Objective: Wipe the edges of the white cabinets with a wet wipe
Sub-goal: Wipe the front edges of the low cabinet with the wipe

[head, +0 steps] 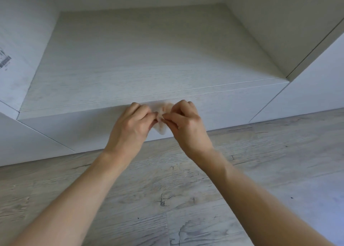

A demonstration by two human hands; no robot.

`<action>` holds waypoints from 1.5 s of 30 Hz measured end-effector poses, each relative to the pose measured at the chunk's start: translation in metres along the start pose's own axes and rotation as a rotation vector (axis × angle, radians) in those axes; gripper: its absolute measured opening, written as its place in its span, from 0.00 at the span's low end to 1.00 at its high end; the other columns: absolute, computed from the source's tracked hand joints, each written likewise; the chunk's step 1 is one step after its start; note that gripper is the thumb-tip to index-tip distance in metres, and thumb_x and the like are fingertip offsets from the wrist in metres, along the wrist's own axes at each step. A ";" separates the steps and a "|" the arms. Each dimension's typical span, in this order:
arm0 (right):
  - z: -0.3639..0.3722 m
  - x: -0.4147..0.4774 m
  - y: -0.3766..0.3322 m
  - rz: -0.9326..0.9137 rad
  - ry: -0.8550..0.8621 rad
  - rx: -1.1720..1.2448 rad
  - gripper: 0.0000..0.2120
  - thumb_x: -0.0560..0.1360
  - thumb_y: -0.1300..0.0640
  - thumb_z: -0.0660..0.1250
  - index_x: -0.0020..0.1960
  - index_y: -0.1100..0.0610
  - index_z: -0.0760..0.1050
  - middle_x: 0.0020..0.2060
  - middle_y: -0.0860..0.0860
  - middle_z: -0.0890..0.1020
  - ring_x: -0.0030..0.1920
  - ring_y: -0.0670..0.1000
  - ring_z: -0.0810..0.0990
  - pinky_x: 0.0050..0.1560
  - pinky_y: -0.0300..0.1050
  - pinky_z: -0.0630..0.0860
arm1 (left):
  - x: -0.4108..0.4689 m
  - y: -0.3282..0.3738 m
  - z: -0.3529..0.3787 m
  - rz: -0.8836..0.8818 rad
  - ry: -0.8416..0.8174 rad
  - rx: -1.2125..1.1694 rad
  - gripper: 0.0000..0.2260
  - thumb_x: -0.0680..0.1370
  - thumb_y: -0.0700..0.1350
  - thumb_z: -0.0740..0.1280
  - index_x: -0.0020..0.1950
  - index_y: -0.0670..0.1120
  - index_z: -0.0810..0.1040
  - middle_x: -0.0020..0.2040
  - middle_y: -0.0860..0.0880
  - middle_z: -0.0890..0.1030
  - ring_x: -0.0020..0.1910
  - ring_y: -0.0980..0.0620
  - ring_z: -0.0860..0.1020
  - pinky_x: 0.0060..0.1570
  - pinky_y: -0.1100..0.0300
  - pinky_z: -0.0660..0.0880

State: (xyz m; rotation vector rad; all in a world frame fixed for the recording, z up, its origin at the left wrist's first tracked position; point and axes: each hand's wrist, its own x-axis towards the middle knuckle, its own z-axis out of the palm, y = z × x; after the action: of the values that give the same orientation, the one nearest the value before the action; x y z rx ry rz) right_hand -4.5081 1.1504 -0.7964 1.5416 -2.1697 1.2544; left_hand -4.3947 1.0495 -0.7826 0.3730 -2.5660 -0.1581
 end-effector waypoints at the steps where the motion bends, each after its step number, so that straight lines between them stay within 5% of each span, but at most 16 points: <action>1: 0.005 0.001 -0.005 -0.014 -0.015 0.009 0.03 0.66 0.69 0.73 0.39 0.65 0.81 0.35 0.60 0.77 0.36 0.58 0.73 0.33 0.43 0.72 | -0.001 0.000 -0.001 -0.013 0.005 -0.003 0.02 0.70 0.33 0.73 0.41 0.36 0.81 0.34 0.43 0.77 0.36 0.43 0.74 0.35 0.52 0.74; 5: -0.003 0.000 0.006 0.075 0.013 0.023 0.06 0.64 0.69 0.75 0.41 0.65 0.82 0.36 0.59 0.78 0.37 0.58 0.75 0.37 0.36 0.69 | -0.001 0.006 0.001 -0.050 0.039 -0.028 0.04 0.68 0.32 0.73 0.41 0.36 0.81 0.34 0.42 0.77 0.35 0.42 0.74 0.34 0.50 0.75; 10: -0.033 -0.005 0.032 0.168 0.049 -0.009 0.04 0.65 0.69 0.74 0.40 0.65 0.81 0.36 0.59 0.79 0.36 0.56 0.78 0.35 0.41 0.73 | 0.022 0.032 0.018 -0.023 0.023 -0.048 0.05 0.66 0.31 0.75 0.36 0.36 0.80 0.33 0.43 0.76 0.35 0.44 0.74 0.33 0.54 0.72; 17: -0.052 -0.013 0.035 0.331 0.088 0.025 0.03 0.68 0.68 0.73 0.41 0.62 0.81 0.38 0.53 0.80 0.34 0.44 0.75 0.37 0.26 0.70 | 0.019 0.046 0.023 -0.029 0.006 -0.084 0.15 0.59 0.23 0.74 0.42 0.37 0.81 0.37 0.44 0.78 0.37 0.45 0.75 0.36 0.56 0.74; 25: -0.017 -0.035 0.005 0.317 -0.122 0.107 0.04 0.67 0.68 0.73 0.39 0.62 0.82 0.38 0.52 0.80 0.32 0.45 0.75 0.36 0.26 0.69 | -0.037 0.020 0.004 -0.137 -0.205 -0.025 0.16 0.54 0.26 0.78 0.37 0.39 0.82 0.32 0.45 0.76 0.32 0.45 0.75 0.28 0.60 0.72; 33: -0.015 -0.040 -0.009 0.360 -0.172 0.209 0.03 0.68 0.66 0.73 0.40 0.61 0.81 0.38 0.50 0.80 0.34 0.43 0.73 0.36 0.25 0.68 | -0.047 0.016 -0.014 -0.179 -0.136 -0.036 0.12 0.60 0.28 0.77 0.40 0.39 0.82 0.33 0.46 0.75 0.31 0.45 0.74 0.28 0.57 0.75; 40: -0.068 -0.037 -0.034 0.504 -0.074 0.204 0.02 0.69 0.66 0.73 0.40 0.62 0.80 0.37 0.48 0.76 0.34 0.38 0.75 0.37 0.24 0.68 | -0.027 0.060 -0.054 -0.233 -0.137 -0.083 0.07 0.64 0.33 0.76 0.40 0.38 0.82 0.34 0.45 0.77 0.33 0.46 0.76 0.28 0.54 0.76; 45: -0.140 -0.010 -0.063 0.653 -0.039 0.172 0.02 0.70 0.64 0.72 0.41 0.59 0.81 0.39 0.50 0.79 0.36 0.43 0.76 0.36 0.32 0.73 | 0.020 0.105 -0.110 -0.252 -0.160 -0.103 0.07 0.65 0.35 0.77 0.40 0.41 0.82 0.36 0.48 0.79 0.33 0.47 0.76 0.30 0.54 0.76</action>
State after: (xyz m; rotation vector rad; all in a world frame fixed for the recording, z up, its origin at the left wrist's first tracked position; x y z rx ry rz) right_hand -4.4918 1.2530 -0.6833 0.9183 -2.7720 1.6259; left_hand -4.3771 1.1399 -0.6600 0.6680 -2.6446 -0.4261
